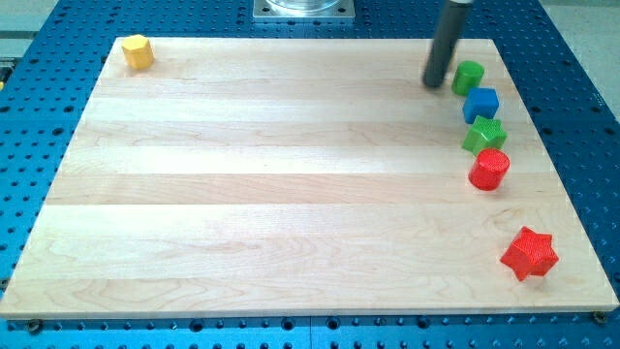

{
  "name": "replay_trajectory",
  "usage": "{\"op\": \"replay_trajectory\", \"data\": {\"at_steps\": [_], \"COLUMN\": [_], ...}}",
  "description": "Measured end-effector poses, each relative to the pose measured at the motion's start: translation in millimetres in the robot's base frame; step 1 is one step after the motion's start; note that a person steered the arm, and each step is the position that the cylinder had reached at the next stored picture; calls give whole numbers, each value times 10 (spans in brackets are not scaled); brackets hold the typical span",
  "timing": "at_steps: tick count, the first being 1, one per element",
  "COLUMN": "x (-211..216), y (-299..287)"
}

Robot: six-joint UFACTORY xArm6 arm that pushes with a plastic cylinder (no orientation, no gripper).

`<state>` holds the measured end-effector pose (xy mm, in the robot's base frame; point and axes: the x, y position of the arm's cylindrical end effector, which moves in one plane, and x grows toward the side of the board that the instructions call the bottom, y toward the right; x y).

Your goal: Place the hexagon in between the red blocks

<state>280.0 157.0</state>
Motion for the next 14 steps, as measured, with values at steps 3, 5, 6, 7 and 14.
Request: {"op": "replay_trajectory", "data": {"at_steps": [3,5,6,7,14], "x": [-665,-236,322,137,136], "y": [507,-1264,-3101,-4525,-2369]}}
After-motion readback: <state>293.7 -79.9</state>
